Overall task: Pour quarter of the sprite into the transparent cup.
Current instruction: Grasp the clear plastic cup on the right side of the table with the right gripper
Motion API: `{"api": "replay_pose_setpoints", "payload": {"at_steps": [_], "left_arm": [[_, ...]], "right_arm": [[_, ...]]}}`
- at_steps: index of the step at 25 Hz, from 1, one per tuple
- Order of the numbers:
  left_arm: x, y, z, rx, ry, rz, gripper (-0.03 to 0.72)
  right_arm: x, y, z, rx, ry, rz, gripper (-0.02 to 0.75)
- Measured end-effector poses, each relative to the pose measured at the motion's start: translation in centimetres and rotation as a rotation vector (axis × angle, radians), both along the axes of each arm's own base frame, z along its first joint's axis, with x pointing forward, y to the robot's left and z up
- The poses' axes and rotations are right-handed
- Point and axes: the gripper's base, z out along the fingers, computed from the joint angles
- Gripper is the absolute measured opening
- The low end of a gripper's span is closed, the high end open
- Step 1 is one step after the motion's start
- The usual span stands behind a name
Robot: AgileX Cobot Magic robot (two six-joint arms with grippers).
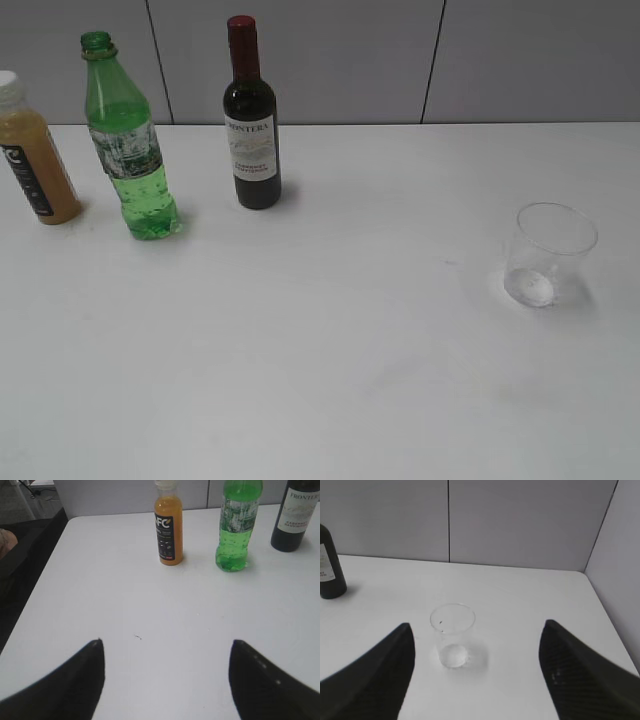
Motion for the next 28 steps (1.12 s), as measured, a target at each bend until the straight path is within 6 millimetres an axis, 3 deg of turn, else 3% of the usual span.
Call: {"api": "replay_pose_setpoints", "payload": {"at_steps": [12, 28], "left_arm": [[0.0, 0.0, 0.0, 0.000, 0.000, 0.000, 0.589], [0.0, 0.0, 0.0, 0.000, 0.000, 0.000, 0.589]], "right_arm": [[5.0, 0.3, -0.1, 0.015, -0.095, -0.027, 0.595], [13.7, 0.8, -1.4, -0.029, -0.159, -0.061, 0.594]]}}
